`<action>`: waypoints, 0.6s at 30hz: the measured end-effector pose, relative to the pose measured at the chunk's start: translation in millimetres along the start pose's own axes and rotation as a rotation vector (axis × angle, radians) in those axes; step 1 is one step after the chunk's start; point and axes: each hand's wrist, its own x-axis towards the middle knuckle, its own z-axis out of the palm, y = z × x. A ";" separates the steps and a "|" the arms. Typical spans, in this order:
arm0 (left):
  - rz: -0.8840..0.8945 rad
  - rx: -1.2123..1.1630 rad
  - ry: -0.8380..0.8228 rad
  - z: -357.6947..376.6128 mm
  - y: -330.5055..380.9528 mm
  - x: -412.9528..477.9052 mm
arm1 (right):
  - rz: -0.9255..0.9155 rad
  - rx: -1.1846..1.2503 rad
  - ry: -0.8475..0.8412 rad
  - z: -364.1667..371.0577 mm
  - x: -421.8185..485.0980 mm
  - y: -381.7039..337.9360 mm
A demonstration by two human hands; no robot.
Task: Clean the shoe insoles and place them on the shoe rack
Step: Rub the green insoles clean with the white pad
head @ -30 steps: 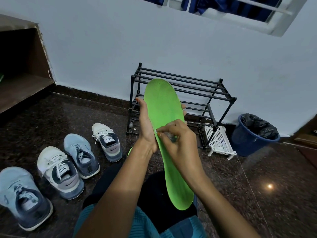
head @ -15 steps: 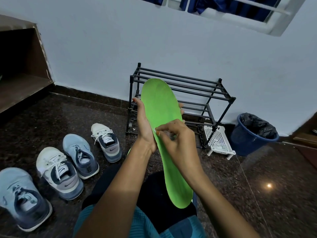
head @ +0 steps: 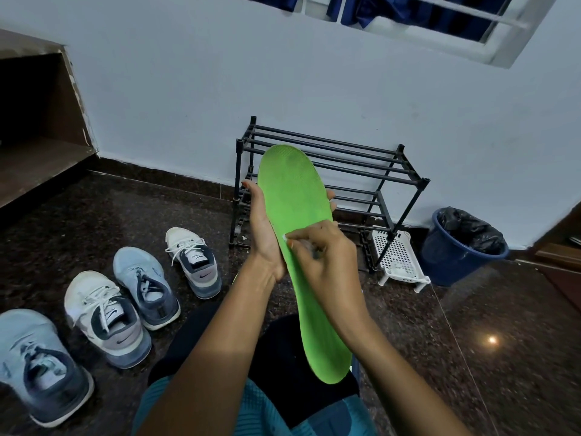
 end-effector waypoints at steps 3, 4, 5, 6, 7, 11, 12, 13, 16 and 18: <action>-0.006 0.008 0.009 -0.5 -0.3 0.1 | -0.015 0.014 -0.019 -1.1 -7.8 -1.9; -0.004 0.016 0.011 -0.3 -0.7 0.1 | -0.014 0.002 -0.013 -1.2 -6.5 -1.6; 0.000 0.028 0.018 -0.4 -1.1 0.3 | -0.010 -0.017 0.005 -1.7 -3.5 -1.0; 0.002 0.040 0.025 -0.3 -1.2 0.5 | -0.005 -0.041 0.036 -2.5 0.8 0.5; 0.002 0.055 0.033 0.2 -1.4 0.5 | 0.000 -0.070 0.072 -4.0 6.0 2.8; -0.019 0.108 0.031 1.1 -1.9 -0.4 | 0.034 -0.168 0.130 -8.3 19.7 9.0; -0.020 0.108 0.032 1.4 -1.5 -0.4 | 0.033 -0.175 0.136 -7.8 20.3 9.7; -0.018 0.105 0.032 1.4 -1.4 -0.2 | 0.030 -0.174 0.143 -6.9 20.2 9.7; -0.007 0.089 0.034 0.9 -0.3 0.1 | 0.049 -0.097 0.132 -4.2 14.4 8.9; -0.003 0.072 0.035 0.4 -0.2 0.7 | 0.056 -0.032 0.080 -4.0 6.4 5.6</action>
